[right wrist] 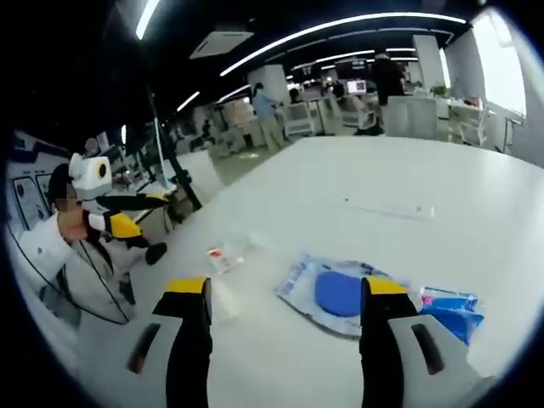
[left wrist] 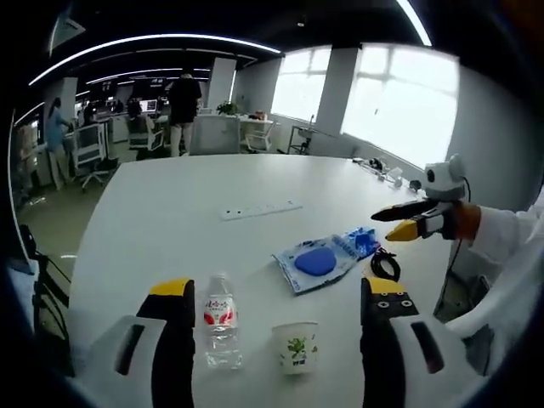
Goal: Arrange the tabletop items into an orderly group along one side of the table until the central work area is clear of visible clutter.
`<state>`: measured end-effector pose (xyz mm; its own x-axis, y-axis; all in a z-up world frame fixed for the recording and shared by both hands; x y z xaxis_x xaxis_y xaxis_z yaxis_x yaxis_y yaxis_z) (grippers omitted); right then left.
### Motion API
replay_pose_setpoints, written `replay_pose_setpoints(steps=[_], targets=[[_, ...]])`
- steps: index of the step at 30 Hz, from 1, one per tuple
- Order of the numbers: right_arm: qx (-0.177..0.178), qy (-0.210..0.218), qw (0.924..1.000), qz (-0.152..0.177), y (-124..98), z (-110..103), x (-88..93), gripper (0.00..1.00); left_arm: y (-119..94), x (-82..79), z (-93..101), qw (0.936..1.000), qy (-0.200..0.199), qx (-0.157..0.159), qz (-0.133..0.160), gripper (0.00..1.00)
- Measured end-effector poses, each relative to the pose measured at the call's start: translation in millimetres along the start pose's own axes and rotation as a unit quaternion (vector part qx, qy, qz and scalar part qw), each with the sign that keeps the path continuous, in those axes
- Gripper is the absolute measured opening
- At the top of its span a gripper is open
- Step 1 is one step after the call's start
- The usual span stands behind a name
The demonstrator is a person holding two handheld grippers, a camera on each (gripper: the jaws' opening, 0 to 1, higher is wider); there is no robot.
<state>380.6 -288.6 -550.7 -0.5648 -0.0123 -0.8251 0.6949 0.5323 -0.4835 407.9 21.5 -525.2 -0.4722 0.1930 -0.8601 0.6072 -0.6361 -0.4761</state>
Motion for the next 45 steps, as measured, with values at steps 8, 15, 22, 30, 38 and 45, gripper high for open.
replay_pose_setpoints(steps=[8,15,22,30,38,45], targets=[[-0.027,0.01,0.9996,0.001,22.9,-16.5,-5.4,0.69,-12.1,3.8,-7.2,1.0,-0.005,-0.002,0.004,0.81],[-0.045,0.01,0.9989,-0.009,46.4,-27.1,-6.7,0.69,-20.9,10.9,-14.7,0.9999,-0.015,-0.006,0.006,0.81],[-0.062,0.014,0.9978,-0.021,69.1,-39.1,-5.7,0.67,-27.3,19.5,-21.7,0.9996,-0.025,-0.009,0.004,0.81],[-0.082,0.011,0.9957,-0.042,104.8,-49.5,-3.5,0.66,-33.2,25.6,-34.4,0.9992,-0.037,-0.016,0.005,0.81],[-0.107,0.032,0.9918,-0.062,145.4,-55.8,4.4,0.66,-37.3,34.7,-47.0,0.9985,-0.05,-0.022,0.001,0.81],[-0.118,0.052,0.9891,-0.071,167.1,-55.6,8.8,0.65,-38.4,42.0,-55.8,0.9979,-0.058,-0.027,-0.001,0.81]])
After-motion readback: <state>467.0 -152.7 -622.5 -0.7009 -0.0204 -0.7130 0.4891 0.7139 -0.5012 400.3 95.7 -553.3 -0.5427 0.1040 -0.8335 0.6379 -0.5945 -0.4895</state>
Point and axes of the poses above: the point that each gripper's makers call its tool centre point, and the gripper's own axes: y roughly forward along the fingers, z roughly to its right, x roughly out of its underside, the point moved 8 cm from there along -y, roughly backward along the fingers, and after that the axes turned 2 degrees about -x, right-handed, at the moved point
